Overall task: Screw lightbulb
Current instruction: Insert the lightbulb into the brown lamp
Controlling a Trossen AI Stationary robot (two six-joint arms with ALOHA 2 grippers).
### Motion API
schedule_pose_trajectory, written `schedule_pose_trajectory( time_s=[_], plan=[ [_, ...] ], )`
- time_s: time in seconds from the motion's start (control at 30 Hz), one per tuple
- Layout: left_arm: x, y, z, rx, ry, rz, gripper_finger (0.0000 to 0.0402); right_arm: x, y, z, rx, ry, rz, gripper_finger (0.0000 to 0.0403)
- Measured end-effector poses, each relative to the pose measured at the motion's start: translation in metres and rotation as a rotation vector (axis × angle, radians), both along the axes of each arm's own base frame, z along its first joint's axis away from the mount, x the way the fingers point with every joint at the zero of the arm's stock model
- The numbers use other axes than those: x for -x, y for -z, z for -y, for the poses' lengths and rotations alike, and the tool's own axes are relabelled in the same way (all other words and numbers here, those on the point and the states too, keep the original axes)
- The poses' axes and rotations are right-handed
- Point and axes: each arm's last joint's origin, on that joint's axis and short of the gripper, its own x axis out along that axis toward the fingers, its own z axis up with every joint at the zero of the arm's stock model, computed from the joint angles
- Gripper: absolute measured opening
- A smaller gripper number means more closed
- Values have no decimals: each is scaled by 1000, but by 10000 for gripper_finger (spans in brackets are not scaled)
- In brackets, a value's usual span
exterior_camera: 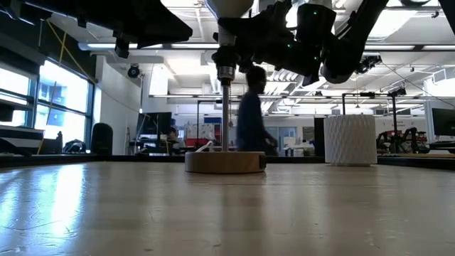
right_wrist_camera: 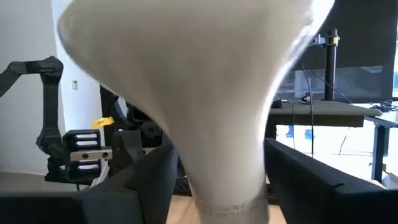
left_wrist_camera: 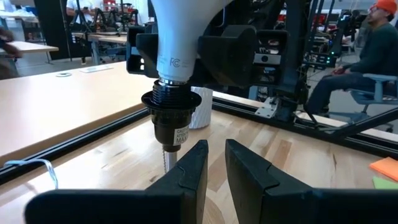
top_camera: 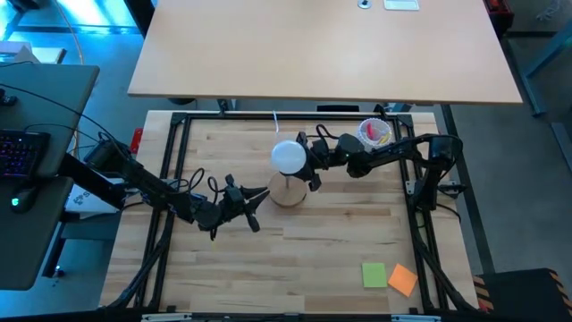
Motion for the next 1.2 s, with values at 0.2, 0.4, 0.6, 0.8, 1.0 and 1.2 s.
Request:
schedule_pose_trajectory(
  time_s=[0.2, 0.4, 0.6, 0.8, 1.0, 1.2],
  plan=[
    [0, 0, 0, 0, 0, 0, 51, 3, -1, 9, -29, 10, -7, 248],
    [0, 0, 0, 0, 0, 0, 51, 3, -1, 12, -53, 12, -13, 248],
    [0, 0, 0, 1, 0, 0, 51, 3, -1, 12, -53, 13, -12, 235],
    [0, 0, 0, 1, 0, 1, 51, 3, -1, 12, -53, 12, -12, 171],
    [0, 0, 0, 1, 0, 1, 51, 3, -2, 11, -45, 11, -3, 141],
    [0, 0, 0, 1, 0, 1, 51, 3, -3, 11, -38, 10, 6, 141]
  ],
)
